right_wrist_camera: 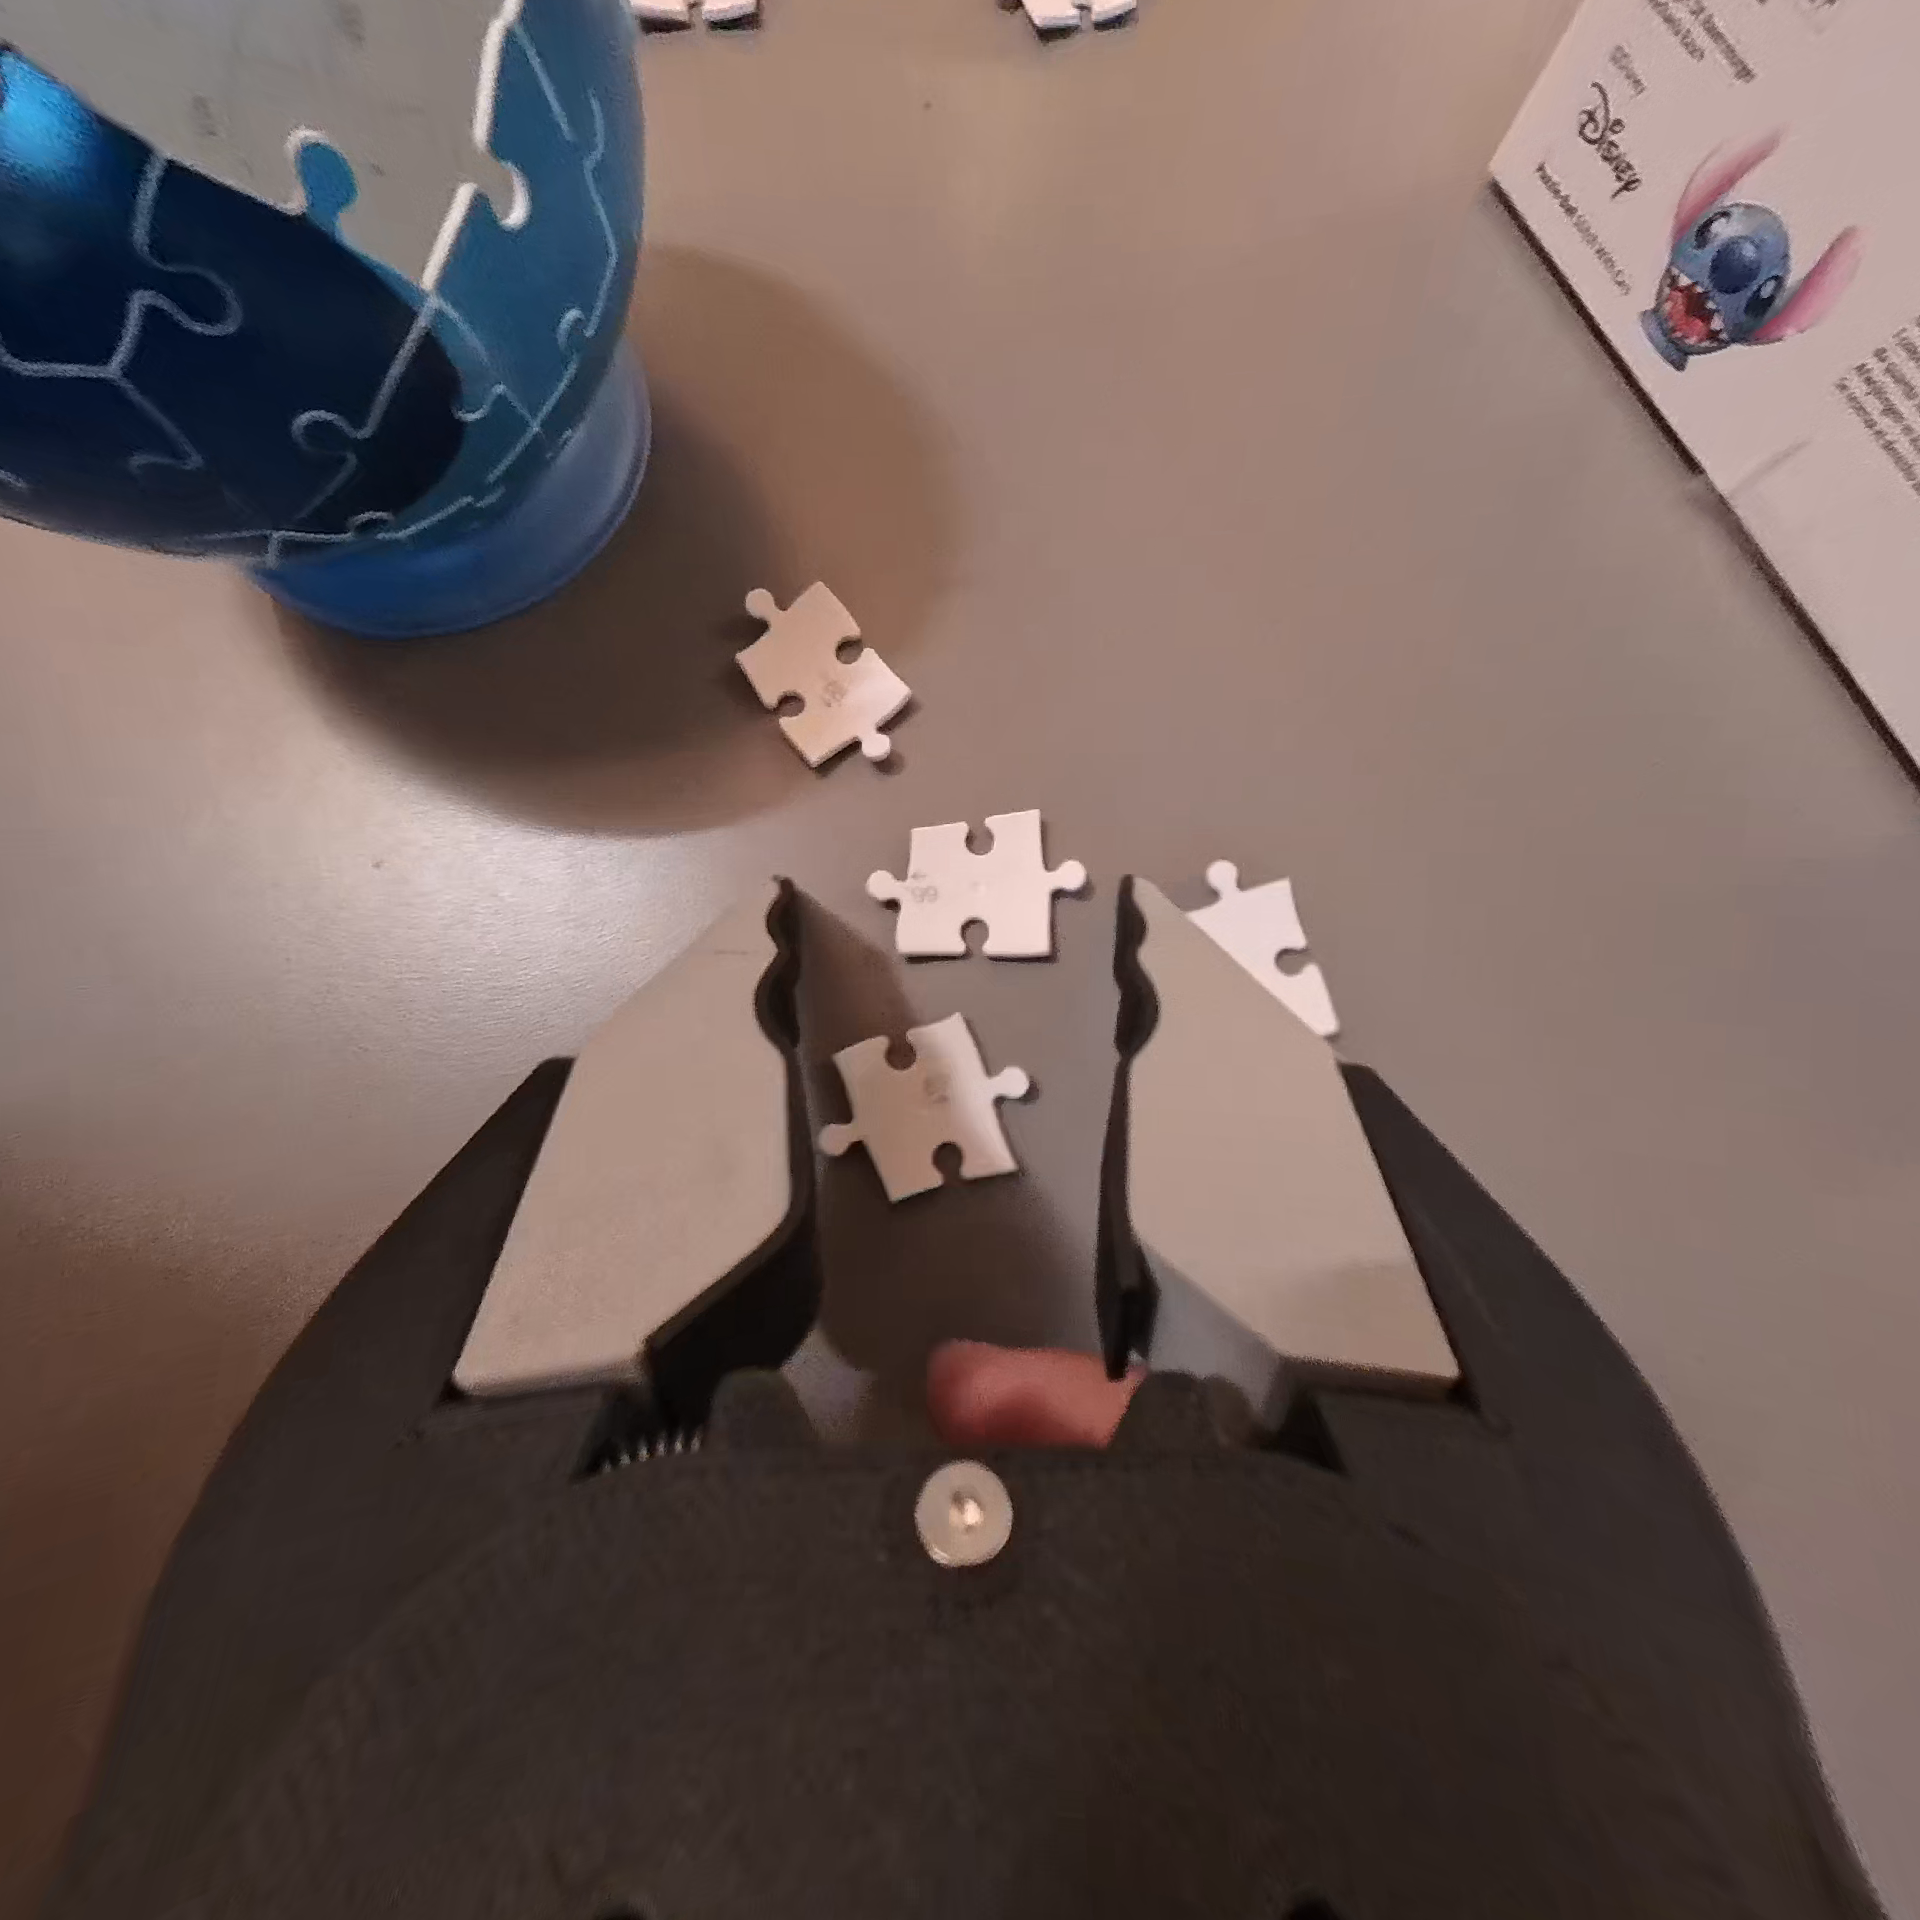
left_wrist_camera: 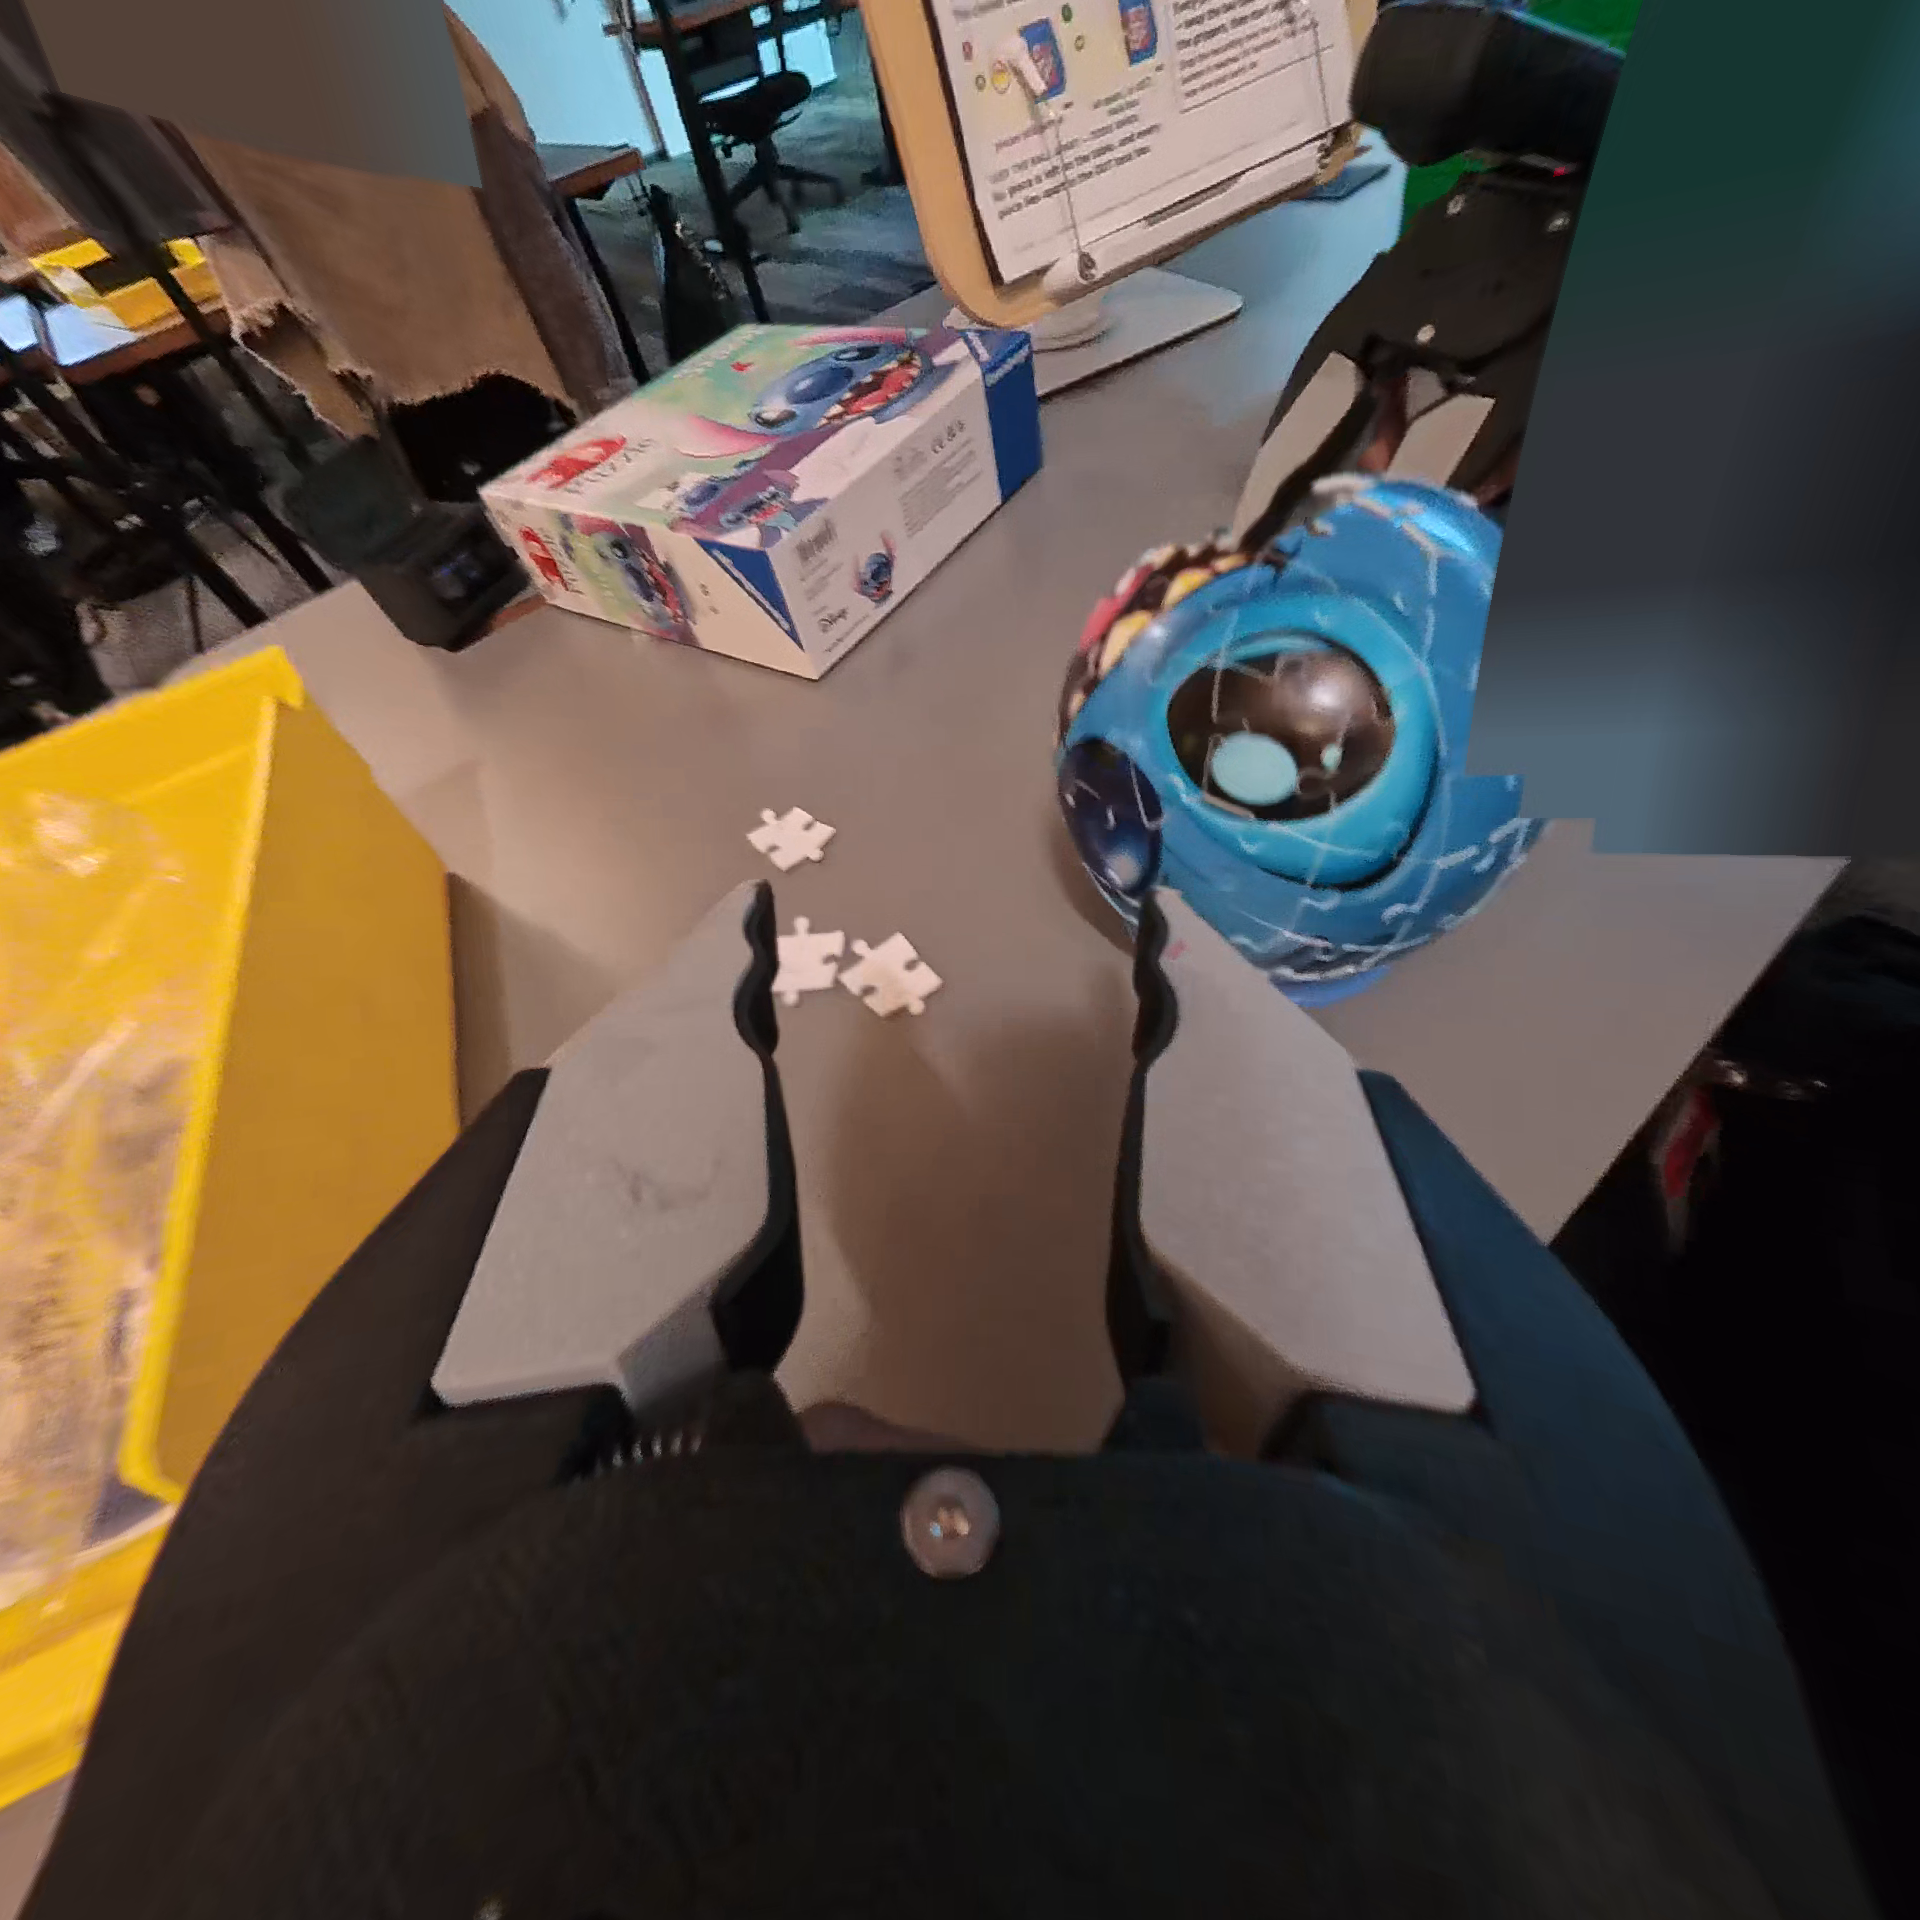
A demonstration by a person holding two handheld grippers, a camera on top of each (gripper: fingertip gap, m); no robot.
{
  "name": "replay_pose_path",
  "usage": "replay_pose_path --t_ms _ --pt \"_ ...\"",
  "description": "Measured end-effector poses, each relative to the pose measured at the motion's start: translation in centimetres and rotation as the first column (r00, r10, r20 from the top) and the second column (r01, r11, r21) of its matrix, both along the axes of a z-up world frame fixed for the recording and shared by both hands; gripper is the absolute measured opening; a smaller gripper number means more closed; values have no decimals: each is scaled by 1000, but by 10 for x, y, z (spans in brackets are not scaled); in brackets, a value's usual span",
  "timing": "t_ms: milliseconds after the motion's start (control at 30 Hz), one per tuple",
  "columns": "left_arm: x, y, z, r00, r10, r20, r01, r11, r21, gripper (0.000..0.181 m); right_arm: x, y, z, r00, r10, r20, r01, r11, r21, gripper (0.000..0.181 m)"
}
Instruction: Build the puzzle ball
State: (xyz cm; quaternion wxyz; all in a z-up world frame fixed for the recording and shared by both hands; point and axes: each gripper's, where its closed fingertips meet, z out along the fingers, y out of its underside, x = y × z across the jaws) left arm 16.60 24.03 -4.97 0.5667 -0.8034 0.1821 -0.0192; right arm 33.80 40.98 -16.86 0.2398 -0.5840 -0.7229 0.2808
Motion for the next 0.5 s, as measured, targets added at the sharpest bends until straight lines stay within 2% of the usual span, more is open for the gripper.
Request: replay_pose_path --t_ms 67,167,267,400,500 --pt "0 6 17 1000 7 -16 -7 1000 -15 65 -1 2 1 1000 25 -16 -25 1000 3 38" --pt "12 21 42 999 -37 -37 36 998 -47 63 -1 3 0 999 39 -32 -39 999 -2 37" --pt "34 46 63 992 -115 -45 110 990 -93 58 -1 7 5 999 38 -36 -35 996 82 37" --pt "79 95 65 970 -243 -9 232 938 -257 53 -6 5 30 991 53 -124 -27 980 198 37" --pt "119 129 49 939 -332 90 337 836 -432 53 -7 5 50 980 62 -190 0 951 308 38"
